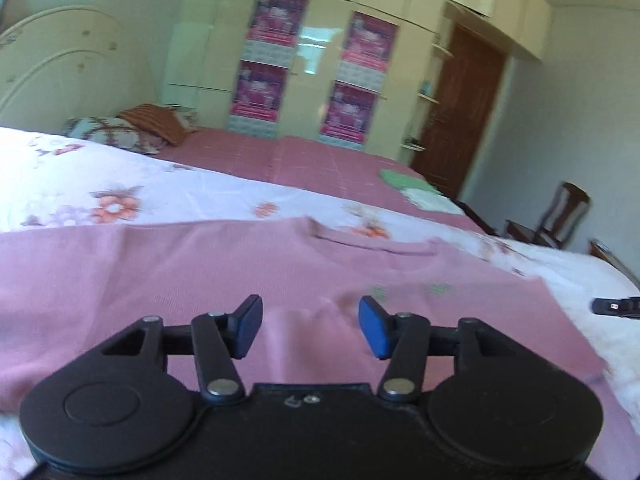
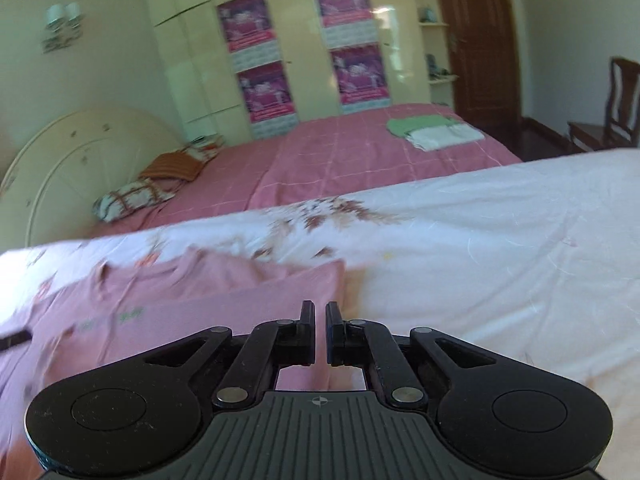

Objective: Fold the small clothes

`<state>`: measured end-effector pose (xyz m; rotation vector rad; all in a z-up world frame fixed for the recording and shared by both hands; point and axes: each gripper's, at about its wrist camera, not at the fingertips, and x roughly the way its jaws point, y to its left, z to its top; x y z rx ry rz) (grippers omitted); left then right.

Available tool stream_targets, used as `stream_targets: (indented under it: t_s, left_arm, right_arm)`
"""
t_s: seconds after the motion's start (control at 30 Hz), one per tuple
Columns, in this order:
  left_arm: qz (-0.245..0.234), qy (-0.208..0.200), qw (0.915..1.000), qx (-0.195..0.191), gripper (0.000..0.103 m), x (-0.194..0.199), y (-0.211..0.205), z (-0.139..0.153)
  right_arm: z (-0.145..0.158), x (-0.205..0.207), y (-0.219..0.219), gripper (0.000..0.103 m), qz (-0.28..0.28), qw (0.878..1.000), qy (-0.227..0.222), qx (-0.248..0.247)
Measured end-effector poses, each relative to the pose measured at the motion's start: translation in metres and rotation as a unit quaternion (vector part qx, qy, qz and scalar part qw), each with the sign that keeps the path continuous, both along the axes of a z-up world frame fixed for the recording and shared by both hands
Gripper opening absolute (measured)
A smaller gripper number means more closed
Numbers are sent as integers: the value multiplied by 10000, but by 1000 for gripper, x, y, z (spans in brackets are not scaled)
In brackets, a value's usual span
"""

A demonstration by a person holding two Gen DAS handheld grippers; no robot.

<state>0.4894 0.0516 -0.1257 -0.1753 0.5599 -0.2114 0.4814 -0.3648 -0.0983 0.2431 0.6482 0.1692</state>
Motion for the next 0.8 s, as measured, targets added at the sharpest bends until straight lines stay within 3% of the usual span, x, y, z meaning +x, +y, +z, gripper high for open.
stream_targets:
  t_s: [0.1, 0.2, 0.23, 0.37, 0.5, 0.57, 0.6, 0.63, 0.67, 0.77, 0.8]
  left_arm:
    - [-564, -7, 9981, 265, 52, -11, -36, -6]
    - [-596, 471, 9941, 769, 52, -3, -56, -30]
    - [-564, 353, 9951, 736, 52, -6, -54, -28]
    - [76, -105, 9988, 465, 54, -8, -20, -8]
    - [227, 725, 9965, 339, 51, 32, 3, -23]
    - [131, 811, 9965, 154, 49, 43, 7, -29]
    - [67, 836, 9964, 79, 43, 48, 7, -29]
    - [7, 862, 9963, 27, 6, 52, 9, -28]
    - [2, 775, 9970, -24, 7, 53, 10, -24]
    - [-68, 39, 9989, 464, 7, 40, -2, -4]
    - [-141, 15, 9984, 553, 7, 41, -5, -4]
  right_arm:
    - [-4, -28, 11, 4, 233, 9997, 27, -77]
    - [-25, -41, 23, 4, 356, 9986, 229, -321]
    - [-37, -39, 25, 3, 290, 9975, 480, -425]
    - [-29, -49, 16, 4, -29, 9997, 246, -6]
    - [-25, -45, 3, 4, -398, 9989, 160, 173]
    - [-29, -38, -1, 4, -558, 9980, 203, 206]
    - [-31, -34, -2, 4, -639, 9972, 269, 263]
    - [-33, -32, -3, 4, -692, 9965, 314, 356]
    - [-34, -33, -4, 4, -732, 9958, 327, 442]
    - [-33, -33, -1, 4, -745, 9954, 334, 491]
    - [-32, -36, -1, 4, -748, 9955, 294, 497]
